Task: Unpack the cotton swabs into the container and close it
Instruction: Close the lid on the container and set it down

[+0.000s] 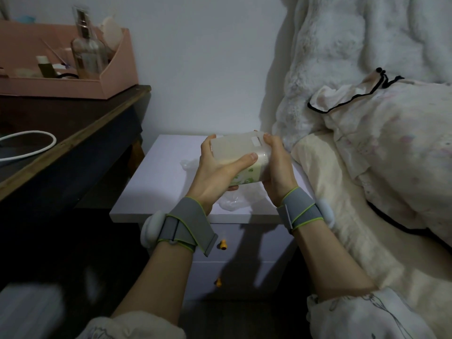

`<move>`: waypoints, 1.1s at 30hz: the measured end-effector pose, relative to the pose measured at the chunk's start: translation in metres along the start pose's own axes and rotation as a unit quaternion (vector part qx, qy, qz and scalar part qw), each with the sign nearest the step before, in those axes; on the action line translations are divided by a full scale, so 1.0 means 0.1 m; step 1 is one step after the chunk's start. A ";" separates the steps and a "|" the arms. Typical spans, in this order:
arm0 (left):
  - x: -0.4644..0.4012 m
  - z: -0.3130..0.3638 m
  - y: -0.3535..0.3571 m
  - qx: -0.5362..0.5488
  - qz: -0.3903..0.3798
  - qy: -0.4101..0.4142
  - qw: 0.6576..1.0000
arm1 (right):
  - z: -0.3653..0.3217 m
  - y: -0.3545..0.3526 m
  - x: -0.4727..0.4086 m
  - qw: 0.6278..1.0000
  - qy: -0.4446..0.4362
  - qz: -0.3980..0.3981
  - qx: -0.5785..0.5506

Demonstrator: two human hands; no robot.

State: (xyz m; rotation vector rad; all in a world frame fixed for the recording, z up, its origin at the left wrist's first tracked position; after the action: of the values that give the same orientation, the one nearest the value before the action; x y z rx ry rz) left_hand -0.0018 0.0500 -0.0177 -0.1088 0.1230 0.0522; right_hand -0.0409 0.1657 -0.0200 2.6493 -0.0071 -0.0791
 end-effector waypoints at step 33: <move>0.05 0.06 -0.02 0.066 0.039 -0.001 0.997 | 0.01 0.00 0.04 0.982 -0.098 -0.086 0.136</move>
State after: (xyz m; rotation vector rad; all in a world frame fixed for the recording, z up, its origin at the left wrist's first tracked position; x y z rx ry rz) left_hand 0.0039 0.0487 -0.0121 0.0287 0.1278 0.1227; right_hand -0.0372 0.1647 -0.0211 2.8973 0.1575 -0.4239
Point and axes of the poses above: each hand's wrist, its own x-axis away from the middle knuckle, its own y-axis out of the palm, z = x × y, the point moved 1 cm from there along -x, towards the middle knuckle, and after that the axes turned 9 degrees about -x, right-handed, at the moved point
